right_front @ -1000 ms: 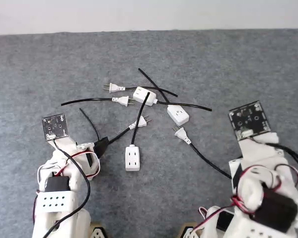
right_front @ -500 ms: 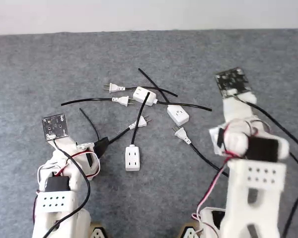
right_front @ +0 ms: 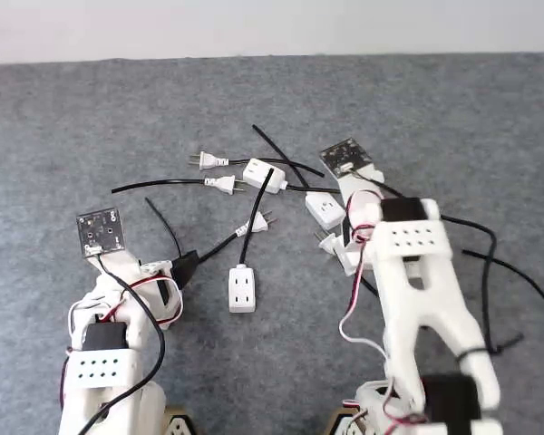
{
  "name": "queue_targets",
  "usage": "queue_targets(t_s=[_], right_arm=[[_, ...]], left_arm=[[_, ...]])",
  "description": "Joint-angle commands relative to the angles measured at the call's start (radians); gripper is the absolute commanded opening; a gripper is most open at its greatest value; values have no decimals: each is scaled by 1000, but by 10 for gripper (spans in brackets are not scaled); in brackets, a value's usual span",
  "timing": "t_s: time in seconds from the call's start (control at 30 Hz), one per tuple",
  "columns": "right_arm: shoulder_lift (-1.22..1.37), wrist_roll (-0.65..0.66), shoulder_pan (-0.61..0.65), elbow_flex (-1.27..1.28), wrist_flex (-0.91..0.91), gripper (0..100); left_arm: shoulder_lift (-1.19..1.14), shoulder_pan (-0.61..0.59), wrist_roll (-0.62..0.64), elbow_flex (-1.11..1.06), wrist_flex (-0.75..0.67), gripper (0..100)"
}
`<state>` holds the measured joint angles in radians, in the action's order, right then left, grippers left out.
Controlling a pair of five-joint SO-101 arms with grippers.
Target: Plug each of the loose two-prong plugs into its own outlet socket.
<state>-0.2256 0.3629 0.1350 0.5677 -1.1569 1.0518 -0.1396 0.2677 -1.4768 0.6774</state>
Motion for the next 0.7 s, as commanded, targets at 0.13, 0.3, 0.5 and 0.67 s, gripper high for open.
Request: queue_targets(t_s=[0.13,0.3,0.5,0.67], right_arm=[[203,32,8,-11,254,99],[265,94,22,-23,274,99],[274,98,64,-41,263,100],[275,98,108,-114,275,100]], left_arm=[[14,-3,-6,7,-17,331],[14,-3,-6,7,-17,331],[14,-3,-6,7,-17,331],[14,-3,-6,7,-17,331]])
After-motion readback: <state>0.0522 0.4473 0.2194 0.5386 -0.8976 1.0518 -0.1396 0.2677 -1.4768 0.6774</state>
